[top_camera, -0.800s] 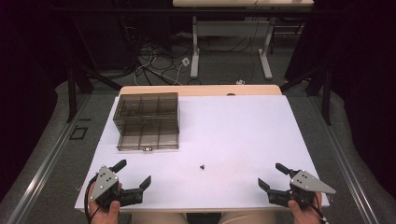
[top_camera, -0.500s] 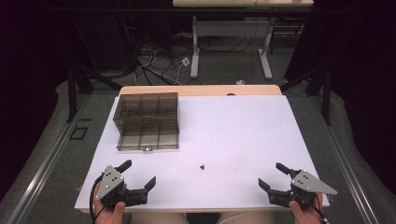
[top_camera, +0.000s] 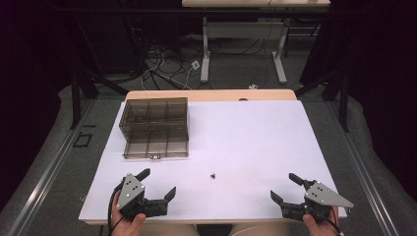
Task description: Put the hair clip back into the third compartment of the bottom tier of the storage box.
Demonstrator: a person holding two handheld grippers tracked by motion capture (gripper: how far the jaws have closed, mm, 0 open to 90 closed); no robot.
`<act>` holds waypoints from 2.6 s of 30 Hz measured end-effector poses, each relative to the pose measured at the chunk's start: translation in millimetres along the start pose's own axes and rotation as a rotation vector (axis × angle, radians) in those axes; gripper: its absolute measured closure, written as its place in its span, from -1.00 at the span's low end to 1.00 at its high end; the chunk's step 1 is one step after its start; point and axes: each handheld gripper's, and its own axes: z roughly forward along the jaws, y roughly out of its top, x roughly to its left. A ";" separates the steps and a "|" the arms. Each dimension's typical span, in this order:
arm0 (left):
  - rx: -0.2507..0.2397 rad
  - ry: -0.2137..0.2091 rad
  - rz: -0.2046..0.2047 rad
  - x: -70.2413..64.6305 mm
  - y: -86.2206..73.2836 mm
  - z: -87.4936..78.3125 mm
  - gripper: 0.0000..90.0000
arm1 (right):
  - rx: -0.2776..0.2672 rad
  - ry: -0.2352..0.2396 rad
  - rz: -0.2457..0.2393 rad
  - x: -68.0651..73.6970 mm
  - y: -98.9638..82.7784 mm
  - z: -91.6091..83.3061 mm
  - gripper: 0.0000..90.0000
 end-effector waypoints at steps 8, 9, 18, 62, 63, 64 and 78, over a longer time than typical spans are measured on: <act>0.009 -0.027 -0.033 -5.2 7.0 14.0 -0.99 | 0.005 0.002 0.001 2.9 -1.6 -1.6 -0.67; 0.010 -0.031 -0.028 -5.8 8.5 15.4 -0.99 | 0.005 0.002 0.001 2.9 -1.6 -1.6 -0.67; -0.010 -0.025 0.021 -18.4 24.1 35.0 -0.99 | 0.005 -0.008 0.011 1.7 -4.1 -5.3 -0.67; 0.094 -0.096 0.039 -45.4 45.9 124.6 -0.64 | 0.003 -0.027 0.024 -3.8 -6.5 -10.3 -0.67; 0.098 -0.099 0.032 -45.0 45.0 125.4 -0.63 | 0.004 -0.027 0.024 -3.8 -6.4 -10.2 -0.67; 0.100 -0.101 0.031 -44.6 44.2 126.2 -0.63 | 0.005 -0.027 0.019 -4.1 -6.3 -10.0 -0.67; 0.217 -0.059 0.069 -41.8 27.9 140.0 -0.18 | 0.006 -0.017 0.020 -4.2 -6.3 -8.1 -0.67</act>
